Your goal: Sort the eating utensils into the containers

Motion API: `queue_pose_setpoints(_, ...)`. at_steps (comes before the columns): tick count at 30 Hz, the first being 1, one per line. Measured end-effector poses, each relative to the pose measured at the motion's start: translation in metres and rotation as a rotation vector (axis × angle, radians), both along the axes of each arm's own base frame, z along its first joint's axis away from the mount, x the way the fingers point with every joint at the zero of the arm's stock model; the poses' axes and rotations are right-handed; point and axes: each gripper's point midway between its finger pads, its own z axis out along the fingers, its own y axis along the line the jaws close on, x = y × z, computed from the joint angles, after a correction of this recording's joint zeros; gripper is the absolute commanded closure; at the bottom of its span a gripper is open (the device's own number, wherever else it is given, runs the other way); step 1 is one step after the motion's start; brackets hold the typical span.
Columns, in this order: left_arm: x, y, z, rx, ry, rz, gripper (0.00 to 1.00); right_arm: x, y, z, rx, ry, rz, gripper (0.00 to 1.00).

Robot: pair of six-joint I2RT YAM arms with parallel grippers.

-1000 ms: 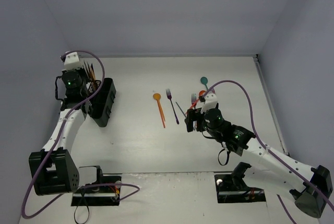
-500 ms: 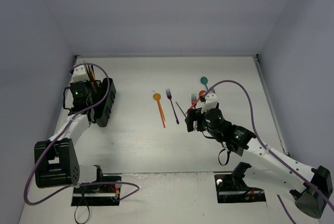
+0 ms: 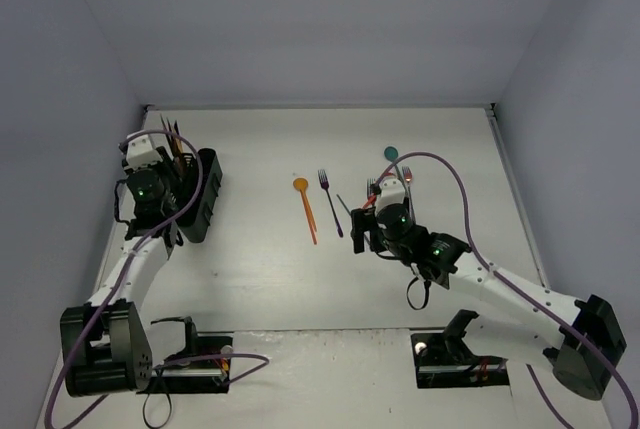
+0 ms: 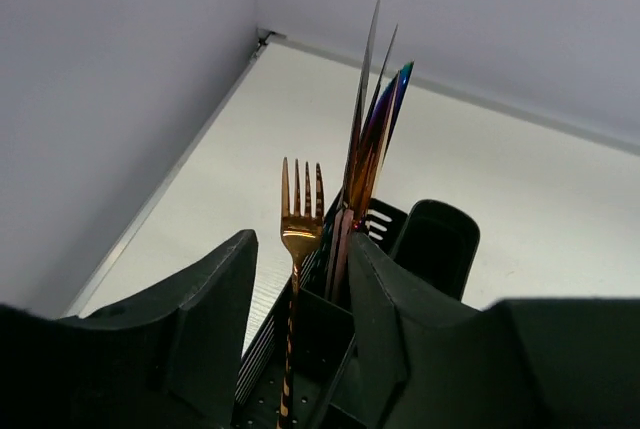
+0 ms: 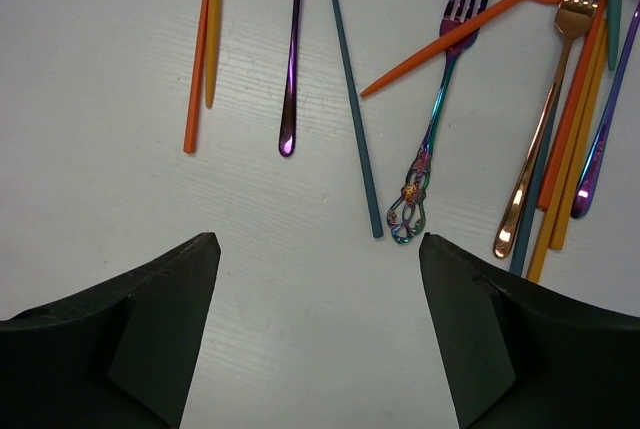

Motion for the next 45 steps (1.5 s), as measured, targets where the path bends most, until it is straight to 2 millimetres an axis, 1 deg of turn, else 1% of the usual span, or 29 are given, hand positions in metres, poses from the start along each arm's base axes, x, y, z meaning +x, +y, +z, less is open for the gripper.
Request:
queue_pose_setpoints(2,-0.007,-0.001,0.013,-0.018,-0.008,0.004,0.36,0.003,0.003,-0.005,-0.020,0.020,0.000,0.27)
queue_pose_setpoints(4,-0.012,-0.004,0.030,-0.037,-0.014,0.006,0.29,0.008,0.009,-0.007,-0.034,0.033,0.000,0.30)
queue_pose_setpoints(6,-0.016,-0.009,0.053,-0.054,-0.024,-0.002,0.26,0.014,0.015,-0.008,-0.043,0.044,0.003,0.32)
queue_pose_setpoints(8,-0.024,-0.016,0.072,-0.074,-0.015,-0.015,0.22,0.022,0.025,-0.009,-0.054,0.061,0.008,0.37)
queue_pose_setpoints(10,-0.036,-0.024,0.084,-0.094,0.017,-0.032,0.19,0.033,0.035,-0.010,-0.059,0.075,0.010,0.40)
queue_pose_setpoints(12,-0.049,-0.029,0.092,-0.117,0.050,-0.049,0.16,0.045,0.045,-0.014,-0.066,0.093,0.011,0.41)
queue_pose_setpoints(13,-0.057,-0.033,0.093,-0.131,0.070,-0.063,0.16,0.051,0.049,-0.018,-0.072,0.103,0.009,0.41)
queue_pose_setpoints(16,-0.081,-0.047,0.091,-0.171,0.141,-0.120,0.16,0.068,0.059,-0.029,-0.087,0.133,0.003,0.49)
queue_pose_setpoints(22,-0.123,-0.089,0.072,-0.285,0.298,-0.311,0.16,0.108,0.072,-0.058,-0.117,0.190,-0.025,0.58)
queue_pose_setpoints(26,-0.145,-0.104,0.064,-0.328,0.351,-0.376,0.16,0.126,0.076,-0.077,-0.140,0.217,-0.030,0.59)
queue_pose_setpoints(29,-0.153,-0.110,0.062,-0.345,0.368,-0.406,0.16,0.132,0.076,-0.087,-0.153,0.239,-0.033,0.59)
queue_pose_setpoints(32,-0.157,-0.116,0.061,-0.371,0.380,-0.432,0.16,0.137,0.077,-0.098,-0.163,0.256,-0.036,0.60)
queue_pose_setpoints(35,-0.160,-0.122,0.065,-0.389,0.382,-0.459,0.16,0.140,0.080,-0.110,-0.178,0.273,-0.034,0.63)
queue_pose_setpoints(37,-0.161,-0.125,0.069,-0.397,0.374,-0.473,0.16,0.145,0.083,-0.111,-0.177,0.267,-0.031,0.66)
queue_pose_setpoints(40,-0.161,-0.127,0.073,-0.410,0.368,-0.484,0.16,0.150,0.087,-0.112,-0.176,0.261,-0.028,0.74)
queue_pose_setpoints(45,-0.163,-0.132,0.074,-0.437,0.368,-0.501,0.16,0.160,0.094,-0.113,-0.173,0.245,-0.023,0.96)
